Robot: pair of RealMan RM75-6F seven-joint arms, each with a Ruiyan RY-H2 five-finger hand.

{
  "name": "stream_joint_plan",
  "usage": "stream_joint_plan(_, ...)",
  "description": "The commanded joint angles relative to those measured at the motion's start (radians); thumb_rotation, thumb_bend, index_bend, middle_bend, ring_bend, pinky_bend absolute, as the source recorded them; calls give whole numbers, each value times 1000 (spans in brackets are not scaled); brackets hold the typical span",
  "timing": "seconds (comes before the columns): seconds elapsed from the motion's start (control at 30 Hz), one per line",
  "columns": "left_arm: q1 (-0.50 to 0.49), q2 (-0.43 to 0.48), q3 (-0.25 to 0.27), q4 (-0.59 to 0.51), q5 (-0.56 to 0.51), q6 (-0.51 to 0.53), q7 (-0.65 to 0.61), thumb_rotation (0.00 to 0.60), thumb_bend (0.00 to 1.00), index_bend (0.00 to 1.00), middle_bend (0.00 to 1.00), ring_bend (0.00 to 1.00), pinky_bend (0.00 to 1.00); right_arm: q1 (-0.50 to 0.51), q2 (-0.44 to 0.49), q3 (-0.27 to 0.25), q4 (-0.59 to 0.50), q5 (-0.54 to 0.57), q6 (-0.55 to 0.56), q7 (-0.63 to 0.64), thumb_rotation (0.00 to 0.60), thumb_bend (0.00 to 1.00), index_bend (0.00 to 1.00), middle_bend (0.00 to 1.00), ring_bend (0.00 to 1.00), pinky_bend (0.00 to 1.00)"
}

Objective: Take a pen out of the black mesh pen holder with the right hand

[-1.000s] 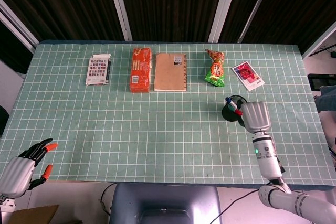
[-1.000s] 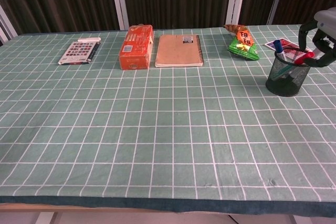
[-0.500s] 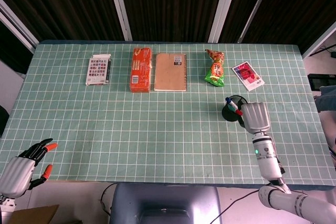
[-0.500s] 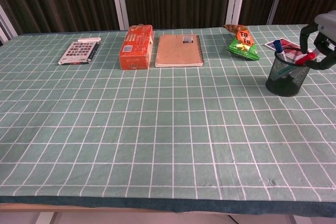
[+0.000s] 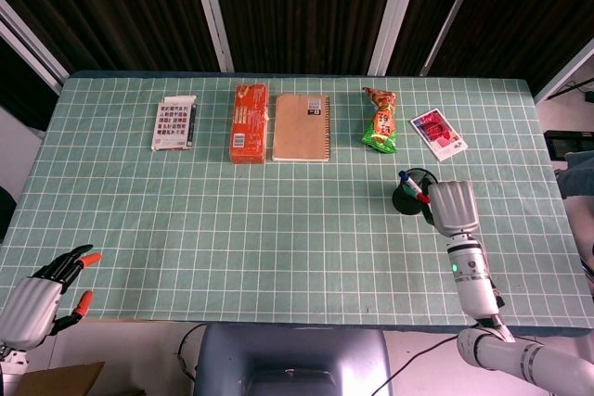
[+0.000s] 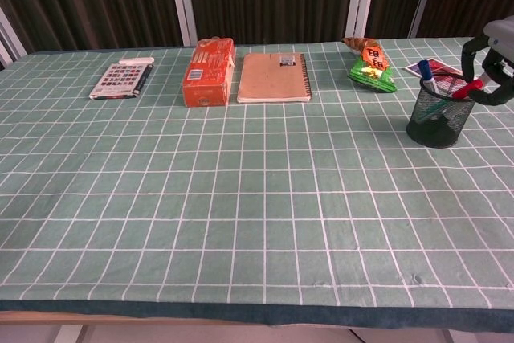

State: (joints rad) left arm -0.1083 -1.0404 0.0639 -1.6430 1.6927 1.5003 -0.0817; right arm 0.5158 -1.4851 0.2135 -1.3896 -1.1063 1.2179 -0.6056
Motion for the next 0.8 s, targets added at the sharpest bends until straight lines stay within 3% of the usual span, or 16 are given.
stream_joint_plan(0.03, 0, 0, 0, 0, 0, 1, 0, 600, 459, 226, 136, 200, 421, 0, -1, -1, 4, -3, 2, 5, 600, 567, 690, 941, 1000, 991)
stream_joint_plan(0.33, 1, -1, -1, 1, 0, 1, 1, 600, 459, 226, 136, 200, 419, -12, 16, -3, -35, -40, 44, 29, 600, 855, 815, 941, 1000, 992)
stream_joint_plan(0.53, -1, -1, -1, -1, -3, -4, 5, 600, 459, 225, 136, 200, 420, -40, 47, -5, -139, -101, 134, 28, 600, 925, 837, 941, 1000, 991)
stream_joint_plan(0.8, -3, -1, -1, -7, -5, -9, 14, 600, 459, 221, 136, 200, 420, -69, 80, -26, -318, -230, 231, 36, 600, 928, 846, 941, 1000, 992)
